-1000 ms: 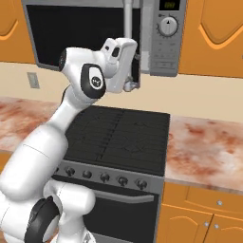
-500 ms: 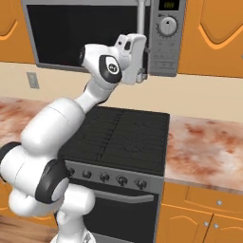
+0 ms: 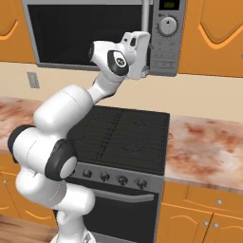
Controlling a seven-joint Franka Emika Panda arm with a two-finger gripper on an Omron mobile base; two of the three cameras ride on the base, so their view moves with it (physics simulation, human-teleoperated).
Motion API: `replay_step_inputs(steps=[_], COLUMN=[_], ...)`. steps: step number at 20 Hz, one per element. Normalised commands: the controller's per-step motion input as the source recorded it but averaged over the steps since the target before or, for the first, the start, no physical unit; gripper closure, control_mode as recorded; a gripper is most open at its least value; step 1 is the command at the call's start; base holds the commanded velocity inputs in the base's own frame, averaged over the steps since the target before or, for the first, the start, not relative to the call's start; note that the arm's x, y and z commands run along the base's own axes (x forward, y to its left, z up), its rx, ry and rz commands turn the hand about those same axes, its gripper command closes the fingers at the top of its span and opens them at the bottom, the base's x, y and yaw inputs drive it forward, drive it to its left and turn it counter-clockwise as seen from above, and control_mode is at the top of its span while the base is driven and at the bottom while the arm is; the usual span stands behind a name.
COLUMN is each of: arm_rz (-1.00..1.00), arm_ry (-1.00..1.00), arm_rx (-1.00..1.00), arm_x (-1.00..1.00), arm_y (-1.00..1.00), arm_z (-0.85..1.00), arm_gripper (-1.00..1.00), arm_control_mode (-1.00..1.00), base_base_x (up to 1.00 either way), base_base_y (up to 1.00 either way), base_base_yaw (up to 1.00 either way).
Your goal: Pick the lemon from the sink and place it in the bowl. Then pick the bowl and place it in the microwave. Then close the microwave door and press the start button.
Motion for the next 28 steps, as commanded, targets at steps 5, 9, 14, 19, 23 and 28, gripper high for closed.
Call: replay_step_inputs(steps=[5, 9, 14, 19, 23, 28], arm_rz=[0.00, 0.00, 0.04, 0.09, -0.17, 0.30], arm_ry=[0.04, 0.04, 0.19, 0.15, -0.01, -0.18], arm_rx=[0.00, 0.02, 0.05, 0.01, 0.00, 0.00], arm_x=[0.25, -0.86, -1.00, -0.98, -0.79, -0.15], arm_y=[-0.02, -0.17, -0.50, -0.38, 0.00, -0.27], arm_z=[0.15, 0.56, 0.48, 0.13, -0.41, -0.43], arm_gripper=[-1.00, -1.00, -1.00, -1.00, -1.00, -1.00], arm_control_mode=[-1.00, -1.00, -1.00, -1.00, -1.00, -1.00], base_base_x=[0.00, 0.00, 0.00, 0.00, 0.00, 0.00], base_base_y=[0.00, 0.00, 0.00, 0.00, 0.00, 0.00], base_base_yaw=[0.00, 0.00, 0.00, 0.00, 0.00, 0.00])
